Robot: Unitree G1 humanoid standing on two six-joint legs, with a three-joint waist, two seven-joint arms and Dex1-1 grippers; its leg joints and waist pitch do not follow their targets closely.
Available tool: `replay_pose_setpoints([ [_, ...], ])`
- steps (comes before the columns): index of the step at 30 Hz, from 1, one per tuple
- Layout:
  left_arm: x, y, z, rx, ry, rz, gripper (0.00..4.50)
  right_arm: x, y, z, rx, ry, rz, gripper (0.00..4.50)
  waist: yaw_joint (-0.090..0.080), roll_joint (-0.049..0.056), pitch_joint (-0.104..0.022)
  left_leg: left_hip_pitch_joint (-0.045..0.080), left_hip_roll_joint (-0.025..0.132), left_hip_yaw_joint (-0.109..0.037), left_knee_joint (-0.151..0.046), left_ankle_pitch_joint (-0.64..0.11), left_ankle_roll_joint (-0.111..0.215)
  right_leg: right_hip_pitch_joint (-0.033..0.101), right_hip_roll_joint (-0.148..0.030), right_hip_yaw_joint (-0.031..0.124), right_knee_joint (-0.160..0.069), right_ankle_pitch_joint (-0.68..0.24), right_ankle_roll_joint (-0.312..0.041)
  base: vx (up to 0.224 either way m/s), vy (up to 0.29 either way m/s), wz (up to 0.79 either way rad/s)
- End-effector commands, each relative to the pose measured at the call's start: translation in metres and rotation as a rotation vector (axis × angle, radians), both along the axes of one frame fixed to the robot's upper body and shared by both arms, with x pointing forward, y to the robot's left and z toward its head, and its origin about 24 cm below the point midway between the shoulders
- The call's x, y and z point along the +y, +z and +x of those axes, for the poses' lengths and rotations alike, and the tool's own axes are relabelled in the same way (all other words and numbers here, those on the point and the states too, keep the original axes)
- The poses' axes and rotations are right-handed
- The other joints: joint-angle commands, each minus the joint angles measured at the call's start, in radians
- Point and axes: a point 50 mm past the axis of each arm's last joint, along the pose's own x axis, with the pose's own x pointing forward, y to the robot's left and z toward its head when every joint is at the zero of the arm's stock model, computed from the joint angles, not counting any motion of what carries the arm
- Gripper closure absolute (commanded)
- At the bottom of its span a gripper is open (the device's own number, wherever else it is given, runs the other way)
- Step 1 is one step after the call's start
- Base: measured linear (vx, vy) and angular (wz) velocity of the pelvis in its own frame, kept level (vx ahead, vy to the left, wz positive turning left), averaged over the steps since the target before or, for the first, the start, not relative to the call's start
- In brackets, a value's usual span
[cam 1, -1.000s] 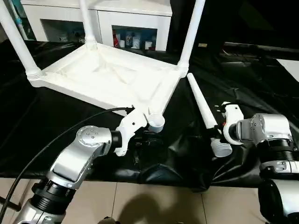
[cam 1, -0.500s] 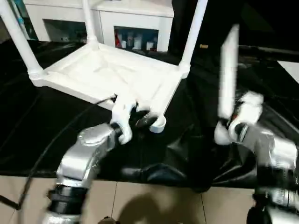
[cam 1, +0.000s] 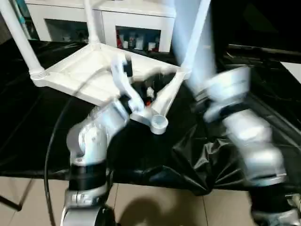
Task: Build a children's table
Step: Pick table leg
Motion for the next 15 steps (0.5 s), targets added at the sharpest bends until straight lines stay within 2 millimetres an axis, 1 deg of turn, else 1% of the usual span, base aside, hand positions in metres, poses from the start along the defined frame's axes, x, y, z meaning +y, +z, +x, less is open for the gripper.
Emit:
replay_pose_setpoints([
  [1, -0.003, 0.004, 0.003, 0.017, 0.014, -0.037, 0.91, 0.007, 0.004, -0.006, -0.051, 0.034, -0.024, 2.63, -0.002, -0.003, -0.069, 0.017, 0.019, -0.002, -0.062, -0.194, -0.003, 0.045, -0.04, 0.033, -0.081, -0.167, -0.12, 0.0, 0.0, 0.0],
  [2, -0.003, 0.004, 0.003, 0.017, 0.016, -0.039, 0.76, 0.007, 0.004, -0.006, -0.051, 0.036, -0.025, 2.63, -0.002, -0.002, -0.07, 0.016, 0.02, -0.003, -0.062, -0.189, -0.001, 0.046, -0.041, 0.033, -0.079, -0.157, -0.123, 0.0, 0.0, 0.0],
  [3, -0.003, 0.005, 0.004, 0.02, 0.023, -0.05, 0.76, 0.009, 0.004, -0.007, -0.056, 0.044, -0.029, 2.63, -0.002, -0.002, -0.07, 0.015, 0.021, -0.004, -0.063, -0.183, 0.001, 0.047, -0.041, 0.033, -0.077, -0.143, -0.124, 0.0, 0.0, 0.0],
  [5, -0.002, 0.006, 0.005, 0.03, 0.043, -0.065, 0.53, 0.012, 0.003, -0.008, -0.062, 0.059, -0.042, 2.63, -0.002, -0.002, -0.07, 0.016, 0.021, -0.004, -0.062, -0.172, 0.006, 0.049, -0.04, 0.033, -0.075, -0.108, -0.13, 0.0, 0.0, 0.0],
  [6, -0.001, 0.008, 0.008, 0.047, 0.062, -0.092, 0.4, 0.015, 0.002, -0.01, -0.08, 0.076, -0.063, 2.63, -0.003, -0.006, -0.07, 0.012, 0.02, -0.004, -0.061, -0.168, 0.006, 0.052, -0.041, 0.032, -0.073, -0.103, -0.131, 0.0, 0.0, 0.0],
  [7, 0.002, 0.007, 0.012, 0.078, 0.099, -0.104, 0.36, 0.017, 0.002, -0.01, -0.095, 0.088, -0.083, 2.63, -0.002, -0.005, -0.07, 0.014, 0.02, -0.004, -0.061, -0.172, 0.006, 0.051, -0.042, 0.032, -0.073, -0.105, -0.131, 0.0, 0.0, 0.0],
  [8, 0.002, 0.007, 0.012, 0.081, 0.102, -0.105, 0.36, 0.017, 0.002, -0.01, -0.097, 0.089, -0.084, 2.63, -0.003, -0.009, -0.069, 0.014, 0.02, -0.003, -0.06, -0.177, 0.008, 0.05, -0.041, 0.033, -0.075, -0.112, -0.129, 0.0, 0.0, 0.0],
  [9, 0.004, 0.006, 0.014, 0.099, 0.121, -0.109, 0.67, 0.018, 0.002, -0.01, -0.105, 0.093, -0.096, 2.63, -0.002, -0.005, -0.07, 0.016, 0.02, -0.004, -0.059, -0.177, 0.009, 0.051, -0.042, 0.033, -0.074, -0.123, -0.125, 0.0, 0.0, 0.0],
  [10, 0.007, 0.005, 0.016, 0.109, 0.148, -0.129, 0.73, 0.019, 0.0, -0.009, -0.115, 0.094, -0.128, 2.63, -0.003, -0.006, -0.069, 0.015, 0.019, -0.003, -0.059, -0.174, 0.009, 0.05, -0.041, 0.033, -0.075, -0.123, -0.125, 0.0, 0.0, 0.0],
  [11, 0.007, 0.005, 0.016, 0.109, 0.148, -0.129, 0.75, 0.019, 0.0, -0.009, -0.115, 0.094, -0.128, 2.63, -0.003, -0.011, -0.069, 0.014, 0.018, -0.003, -0.06, -0.173, 0.01, 0.05, -0.041, 0.033, -0.076, -0.126, -0.124, 0.0, 0.0, 0.0],
  [12, 0.01, 0.006, 0.017, 0.116, 0.17, -0.158, 0.86, 0.019, -0.002, -0.008, -0.129, 0.094, -0.175, 2.63, -0.001, -0.011, -0.069, 0.014, 0.019, -0.004, -0.059, -0.173, 0.008, 0.051, -0.043, 0.032, -0.074, -0.136, -0.121, 0.0, 0.0, 0.0],
  [13, 0.011, 0.006, 0.018, 0.115, 0.179, -0.165, 1.01, 0.019, -0.003, -0.008, -0.133, 0.094, -0.193, 2.63, -0.002, -0.016, -0.069, 0.013, 0.019, -0.003, -0.059, -0.172, 0.008, 0.052, -0.042, 0.032, -0.076, -0.139, -0.12, 0.0, 0.0, 0.0],
  [14, 0.013, 0.006, 0.018, 0.115, 0.192, -0.176, 1.01, 0.019, -0.004, -0.008, -0.141, 0.095, -0.217, 2.63, -0.002, -0.013, -0.068, 0.014, 0.019, -0.004, -0.059, -0.175, 0.006, 0.051, -0.043, 0.032, -0.077, -0.147, -0.116, 0.0, 0.0, 0.0],
  [15, 0.013, 0.006, 0.018, 0.12, 0.196, -0.175, 1.18, 0.019, -0.005, -0.007, -0.145, 0.09, -0.231, 2.63, -0.003, -0.016, -0.069, 0.014, 0.02, -0.003, -0.058, -0.175, 0.006, 0.051, -0.042, 0.032, -0.076, -0.146, -0.114, 0.0, 0.0, 0.0],
])
